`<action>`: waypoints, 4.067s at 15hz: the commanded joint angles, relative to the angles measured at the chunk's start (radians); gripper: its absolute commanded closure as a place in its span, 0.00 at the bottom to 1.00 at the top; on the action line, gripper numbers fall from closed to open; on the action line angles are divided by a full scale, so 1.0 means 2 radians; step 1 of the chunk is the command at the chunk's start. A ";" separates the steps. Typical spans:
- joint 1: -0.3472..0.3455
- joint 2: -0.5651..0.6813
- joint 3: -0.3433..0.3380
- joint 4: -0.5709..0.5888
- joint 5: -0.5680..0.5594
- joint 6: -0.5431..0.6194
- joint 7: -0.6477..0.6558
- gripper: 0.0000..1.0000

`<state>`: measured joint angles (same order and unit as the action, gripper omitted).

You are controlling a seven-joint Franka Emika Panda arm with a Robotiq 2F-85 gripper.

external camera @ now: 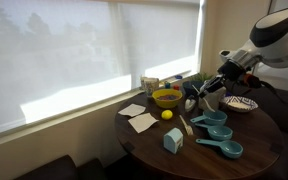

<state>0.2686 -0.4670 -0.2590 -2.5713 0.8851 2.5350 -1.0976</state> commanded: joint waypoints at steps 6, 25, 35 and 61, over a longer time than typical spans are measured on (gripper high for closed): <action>-0.031 -0.030 0.015 -0.020 0.156 -0.019 -0.146 0.97; -0.158 -0.027 0.106 -0.016 0.191 -0.079 -0.081 0.97; -0.286 -0.012 0.242 0.036 -0.054 -0.068 0.275 0.97; -0.210 0.022 0.109 0.150 -0.348 -0.096 0.649 0.87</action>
<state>-0.1740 -0.4232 -0.0210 -2.2734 0.2022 2.3429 0.1922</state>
